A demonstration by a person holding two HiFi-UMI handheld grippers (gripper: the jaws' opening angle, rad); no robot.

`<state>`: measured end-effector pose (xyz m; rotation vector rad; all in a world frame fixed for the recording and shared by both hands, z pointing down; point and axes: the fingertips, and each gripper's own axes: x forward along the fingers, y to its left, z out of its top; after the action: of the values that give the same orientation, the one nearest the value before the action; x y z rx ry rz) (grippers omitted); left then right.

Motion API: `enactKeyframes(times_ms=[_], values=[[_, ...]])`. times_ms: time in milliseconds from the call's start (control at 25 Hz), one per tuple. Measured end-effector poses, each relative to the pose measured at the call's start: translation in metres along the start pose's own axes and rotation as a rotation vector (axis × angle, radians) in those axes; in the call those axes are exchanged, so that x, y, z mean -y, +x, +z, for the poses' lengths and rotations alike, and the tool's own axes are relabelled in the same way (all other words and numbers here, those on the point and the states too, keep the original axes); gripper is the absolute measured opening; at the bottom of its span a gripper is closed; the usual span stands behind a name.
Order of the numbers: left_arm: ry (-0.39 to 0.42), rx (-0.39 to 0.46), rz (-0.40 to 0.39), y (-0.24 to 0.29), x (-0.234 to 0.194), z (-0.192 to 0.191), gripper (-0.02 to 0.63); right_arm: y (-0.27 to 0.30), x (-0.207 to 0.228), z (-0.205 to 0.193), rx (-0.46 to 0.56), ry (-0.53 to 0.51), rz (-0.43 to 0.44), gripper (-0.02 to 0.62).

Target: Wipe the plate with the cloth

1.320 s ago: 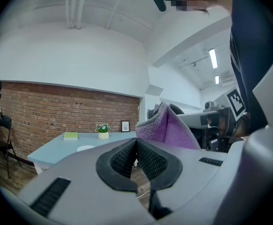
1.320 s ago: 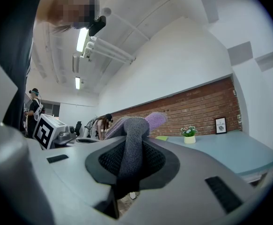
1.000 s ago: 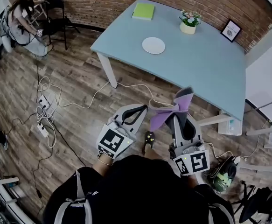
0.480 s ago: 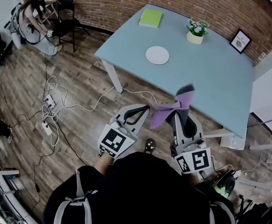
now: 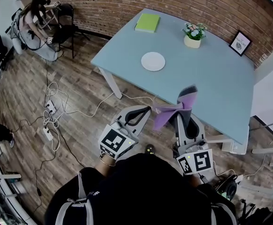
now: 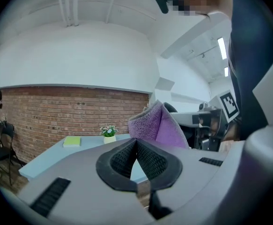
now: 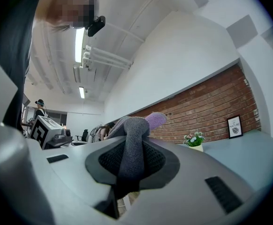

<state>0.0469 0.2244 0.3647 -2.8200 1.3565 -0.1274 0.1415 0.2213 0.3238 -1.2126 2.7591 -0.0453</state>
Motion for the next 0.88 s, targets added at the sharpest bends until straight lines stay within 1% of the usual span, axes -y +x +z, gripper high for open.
enactKeyframes(times_ms=[120,360,440,560,640,680,760,880], values=[[-0.042,0.021,0.001,0.013,-0.003,0.005,0.000,0.000,0.016,0.001,-0.002,-0.001,-0.001,0.061],[-0.052,0.008,0.048,0.033,-0.015,0.008,0.000,0.006,0.038,0.005,0.010,0.005,0.022,0.061],[-0.045,0.007,0.050,0.038,-0.014,0.009,0.000,0.008,0.045,0.006,0.010,0.010,0.027,0.061],[-0.028,0.004,0.046,0.047,-0.009,0.012,0.000,0.012,0.058,0.007,0.019,0.044,0.030,0.061],[-0.040,0.004,0.036,0.048,-0.003,0.013,0.000,0.013,0.062,0.005,0.020,0.042,0.024,0.061],[-0.033,0.009,0.027,0.048,-0.001,0.013,0.000,0.013,0.063,0.004,0.018,0.040,0.023,0.061],[0.005,0.022,0.016,0.048,0.000,0.013,0.000,0.014,0.064,0.001,0.018,0.049,0.026,0.061],[0.016,0.009,0.033,0.049,-0.005,0.011,0.000,0.014,0.065,-0.001,0.018,0.067,0.025,0.061]])
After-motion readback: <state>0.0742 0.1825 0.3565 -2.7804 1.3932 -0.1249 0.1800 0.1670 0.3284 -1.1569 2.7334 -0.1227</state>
